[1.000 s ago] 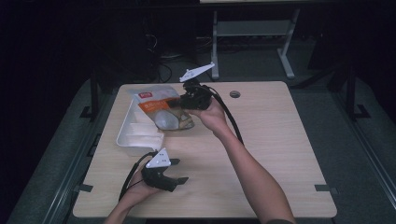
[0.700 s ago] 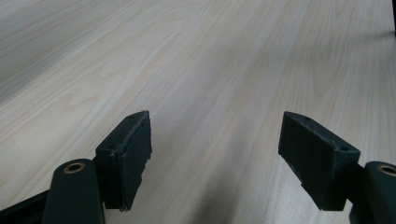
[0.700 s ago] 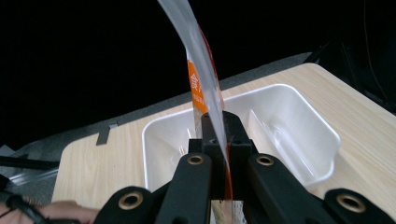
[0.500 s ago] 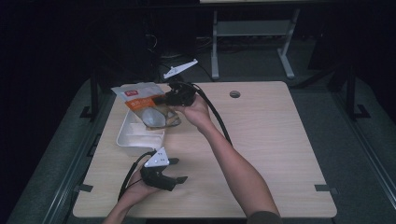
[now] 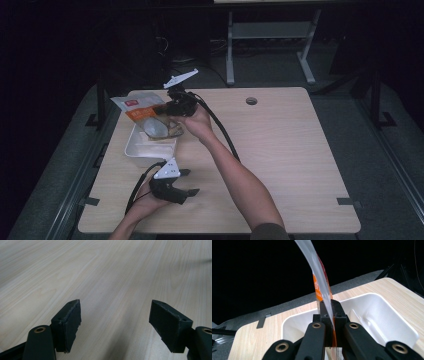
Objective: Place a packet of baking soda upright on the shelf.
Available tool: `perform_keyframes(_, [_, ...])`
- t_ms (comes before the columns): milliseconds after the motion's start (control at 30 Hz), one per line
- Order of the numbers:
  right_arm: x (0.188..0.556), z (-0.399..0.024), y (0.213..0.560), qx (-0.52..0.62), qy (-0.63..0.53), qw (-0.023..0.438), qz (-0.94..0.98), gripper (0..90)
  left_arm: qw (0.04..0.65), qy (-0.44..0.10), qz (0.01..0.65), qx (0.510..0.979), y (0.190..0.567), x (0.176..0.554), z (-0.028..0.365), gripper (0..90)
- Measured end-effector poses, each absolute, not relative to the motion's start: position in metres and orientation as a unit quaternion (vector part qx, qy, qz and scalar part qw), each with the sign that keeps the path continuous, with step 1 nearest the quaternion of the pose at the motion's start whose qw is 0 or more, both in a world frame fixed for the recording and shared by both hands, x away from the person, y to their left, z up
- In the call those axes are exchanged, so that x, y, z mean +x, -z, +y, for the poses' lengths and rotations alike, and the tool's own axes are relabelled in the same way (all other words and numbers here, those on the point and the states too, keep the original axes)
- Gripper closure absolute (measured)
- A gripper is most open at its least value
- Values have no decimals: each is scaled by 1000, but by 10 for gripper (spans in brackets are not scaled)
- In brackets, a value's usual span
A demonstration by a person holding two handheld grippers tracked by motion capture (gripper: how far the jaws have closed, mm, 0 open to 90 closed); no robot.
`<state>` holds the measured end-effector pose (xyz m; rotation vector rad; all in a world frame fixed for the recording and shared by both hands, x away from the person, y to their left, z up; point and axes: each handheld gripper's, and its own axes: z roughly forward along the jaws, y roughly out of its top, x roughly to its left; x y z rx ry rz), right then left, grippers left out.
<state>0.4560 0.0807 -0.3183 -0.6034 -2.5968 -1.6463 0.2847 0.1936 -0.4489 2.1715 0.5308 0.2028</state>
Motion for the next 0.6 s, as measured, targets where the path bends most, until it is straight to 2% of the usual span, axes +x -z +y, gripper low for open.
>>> perform_keyframes(600, [468,103,343,-203,536,20,-819,895,430,-76,205,876,449,284,193,254])
